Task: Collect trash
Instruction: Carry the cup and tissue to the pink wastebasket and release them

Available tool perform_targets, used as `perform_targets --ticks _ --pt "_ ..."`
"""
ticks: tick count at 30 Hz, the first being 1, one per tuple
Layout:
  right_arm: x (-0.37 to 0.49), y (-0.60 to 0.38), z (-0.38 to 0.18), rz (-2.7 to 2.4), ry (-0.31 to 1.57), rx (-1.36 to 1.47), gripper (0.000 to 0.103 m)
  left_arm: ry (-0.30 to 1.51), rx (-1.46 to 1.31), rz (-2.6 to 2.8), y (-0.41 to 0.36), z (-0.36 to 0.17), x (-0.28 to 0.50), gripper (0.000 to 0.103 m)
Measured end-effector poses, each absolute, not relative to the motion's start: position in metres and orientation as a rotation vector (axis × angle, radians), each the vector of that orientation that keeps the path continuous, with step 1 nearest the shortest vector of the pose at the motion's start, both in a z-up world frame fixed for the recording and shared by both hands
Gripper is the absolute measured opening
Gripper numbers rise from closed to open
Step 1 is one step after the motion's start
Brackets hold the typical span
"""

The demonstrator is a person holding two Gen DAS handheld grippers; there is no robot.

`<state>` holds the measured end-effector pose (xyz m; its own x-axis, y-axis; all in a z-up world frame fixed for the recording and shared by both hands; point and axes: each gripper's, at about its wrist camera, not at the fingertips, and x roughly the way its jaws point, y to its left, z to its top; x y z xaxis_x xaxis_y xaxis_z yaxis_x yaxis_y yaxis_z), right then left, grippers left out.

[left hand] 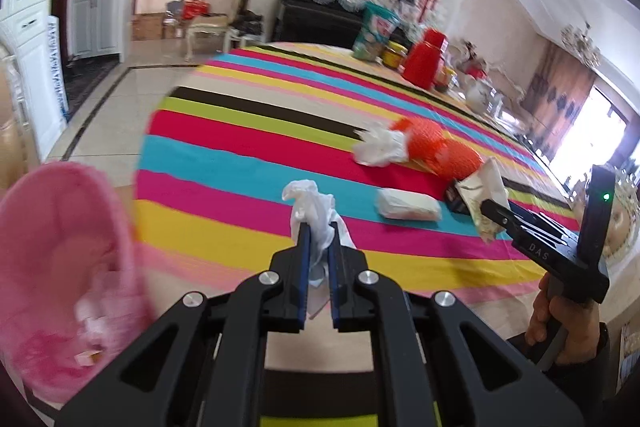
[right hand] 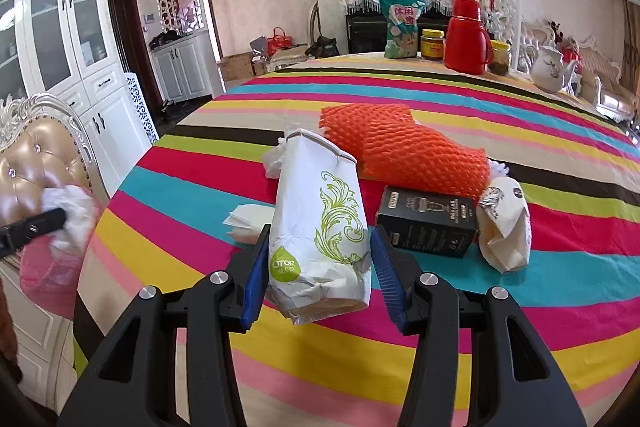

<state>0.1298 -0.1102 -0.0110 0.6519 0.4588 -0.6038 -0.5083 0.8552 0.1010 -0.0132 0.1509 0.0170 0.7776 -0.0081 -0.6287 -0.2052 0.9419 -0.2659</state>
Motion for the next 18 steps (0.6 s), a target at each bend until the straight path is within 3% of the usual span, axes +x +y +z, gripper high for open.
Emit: perform_targets --ticks 18 --pt "0.047 0.032 0.045 0.83 0.618 -0.168 0.048 0.523 -0.473 0.402 0.298 0.041 -0.155 0.008"
